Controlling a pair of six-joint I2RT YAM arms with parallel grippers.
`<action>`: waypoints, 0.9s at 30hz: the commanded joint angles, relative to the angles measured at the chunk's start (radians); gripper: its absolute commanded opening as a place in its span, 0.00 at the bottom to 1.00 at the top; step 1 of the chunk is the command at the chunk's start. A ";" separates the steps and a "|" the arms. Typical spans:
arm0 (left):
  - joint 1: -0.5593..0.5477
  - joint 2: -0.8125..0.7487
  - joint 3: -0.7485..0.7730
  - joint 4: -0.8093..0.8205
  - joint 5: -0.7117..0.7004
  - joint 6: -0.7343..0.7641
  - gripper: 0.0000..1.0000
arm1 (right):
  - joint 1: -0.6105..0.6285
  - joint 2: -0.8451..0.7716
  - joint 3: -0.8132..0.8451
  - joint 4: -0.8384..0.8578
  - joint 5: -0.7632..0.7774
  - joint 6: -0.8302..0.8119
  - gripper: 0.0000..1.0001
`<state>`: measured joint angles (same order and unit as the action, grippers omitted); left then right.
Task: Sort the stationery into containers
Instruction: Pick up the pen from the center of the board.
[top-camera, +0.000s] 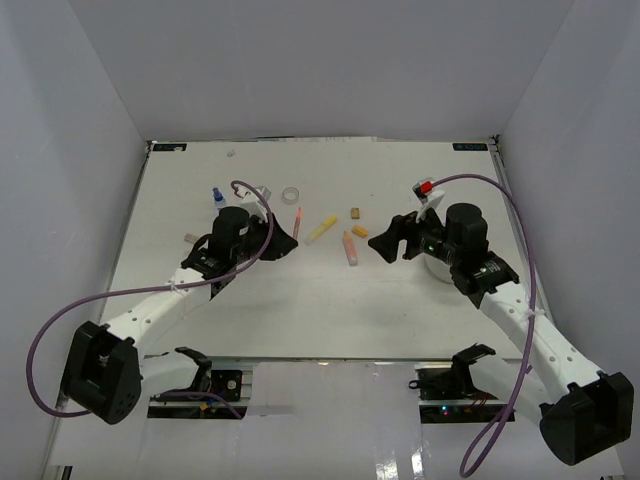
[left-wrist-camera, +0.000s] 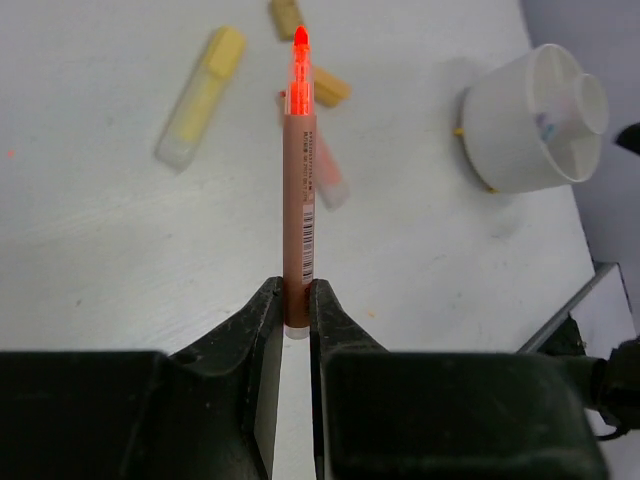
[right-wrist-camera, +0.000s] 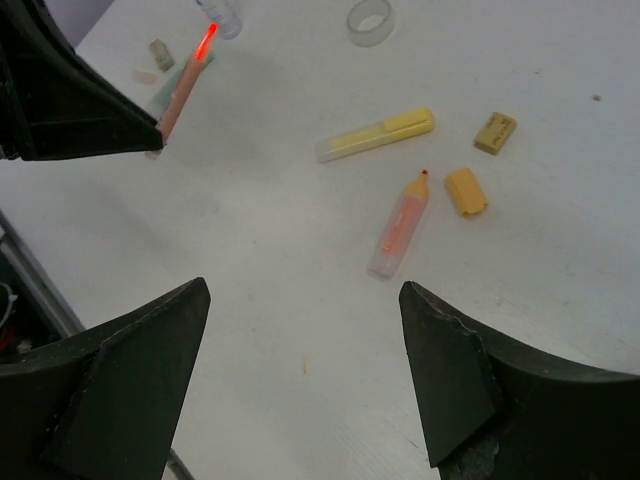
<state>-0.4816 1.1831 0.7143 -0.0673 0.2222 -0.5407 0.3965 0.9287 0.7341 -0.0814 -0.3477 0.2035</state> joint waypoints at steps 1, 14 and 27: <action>-0.034 -0.071 -0.004 0.180 0.137 0.090 0.05 | 0.056 0.016 0.051 0.113 -0.092 0.066 0.82; -0.114 -0.183 -0.061 0.399 0.273 0.197 0.06 | 0.237 0.136 0.103 0.377 -0.088 0.235 0.77; -0.120 -0.211 -0.076 0.457 0.344 0.211 0.06 | 0.281 0.174 0.152 0.476 -0.117 0.246 0.62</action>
<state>-0.5949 1.0027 0.6464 0.3470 0.5270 -0.3447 0.6701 1.0958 0.8368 0.3183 -0.4385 0.4423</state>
